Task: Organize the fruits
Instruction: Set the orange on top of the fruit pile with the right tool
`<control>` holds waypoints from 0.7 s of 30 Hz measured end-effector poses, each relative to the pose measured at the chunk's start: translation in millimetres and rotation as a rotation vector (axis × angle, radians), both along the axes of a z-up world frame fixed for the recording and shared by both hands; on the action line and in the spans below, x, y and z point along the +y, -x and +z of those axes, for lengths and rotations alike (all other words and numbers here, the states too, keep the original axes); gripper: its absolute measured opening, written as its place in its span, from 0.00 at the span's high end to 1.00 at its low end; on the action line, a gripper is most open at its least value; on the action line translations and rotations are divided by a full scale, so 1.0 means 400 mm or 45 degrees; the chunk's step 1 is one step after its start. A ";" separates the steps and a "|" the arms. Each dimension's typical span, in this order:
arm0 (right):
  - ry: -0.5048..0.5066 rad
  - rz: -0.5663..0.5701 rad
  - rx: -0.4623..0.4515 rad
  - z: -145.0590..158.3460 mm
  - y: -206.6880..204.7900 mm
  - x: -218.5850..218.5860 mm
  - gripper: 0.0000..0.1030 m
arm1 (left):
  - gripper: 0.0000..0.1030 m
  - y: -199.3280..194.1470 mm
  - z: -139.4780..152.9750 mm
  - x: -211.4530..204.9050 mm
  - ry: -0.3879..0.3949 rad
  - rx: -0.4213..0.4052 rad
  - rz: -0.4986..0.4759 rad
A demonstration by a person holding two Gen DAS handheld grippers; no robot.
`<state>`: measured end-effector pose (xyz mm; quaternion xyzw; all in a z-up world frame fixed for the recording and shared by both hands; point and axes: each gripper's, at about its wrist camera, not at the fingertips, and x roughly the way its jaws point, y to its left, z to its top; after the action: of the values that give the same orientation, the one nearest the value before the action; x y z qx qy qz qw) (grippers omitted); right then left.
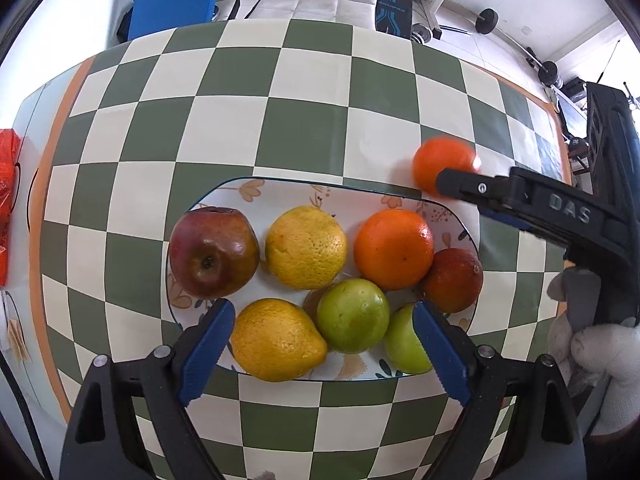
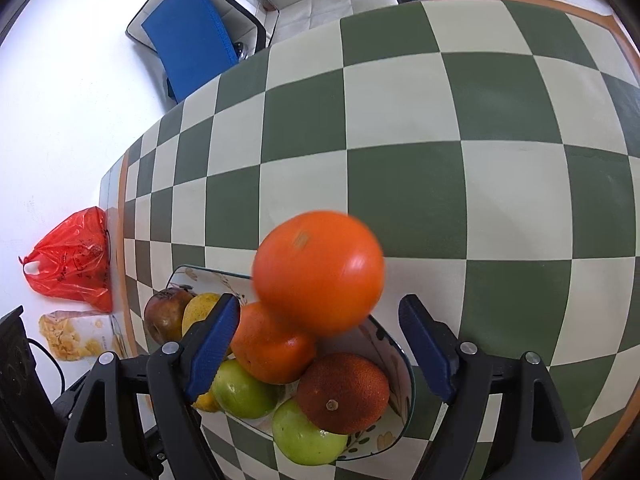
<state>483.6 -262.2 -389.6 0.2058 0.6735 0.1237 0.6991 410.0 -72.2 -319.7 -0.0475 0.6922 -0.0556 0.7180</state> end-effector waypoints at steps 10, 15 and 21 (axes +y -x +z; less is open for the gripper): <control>0.176 -0.035 -0.190 0.076 -0.200 -0.047 0.10 | 0.12 -0.021 0.026 0.038 -0.013 -0.067 0.053; 0.364 0.098 -0.114 -0.050 -0.349 0.028 0.35 | 0.12 -0.055 0.029 0.060 -0.016 -0.093 0.119; 0.254 0.132 -0.175 0.012 -0.270 0.029 0.35 | 0.12 -0.055 0.011 0.060 -0.058 -0.117 0.070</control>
<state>591.7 -250.4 -384.8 0.0912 0.6428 0.1058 0.7532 431.9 -48.4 -315.5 -0.0474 0.6581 -0.0222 0.7511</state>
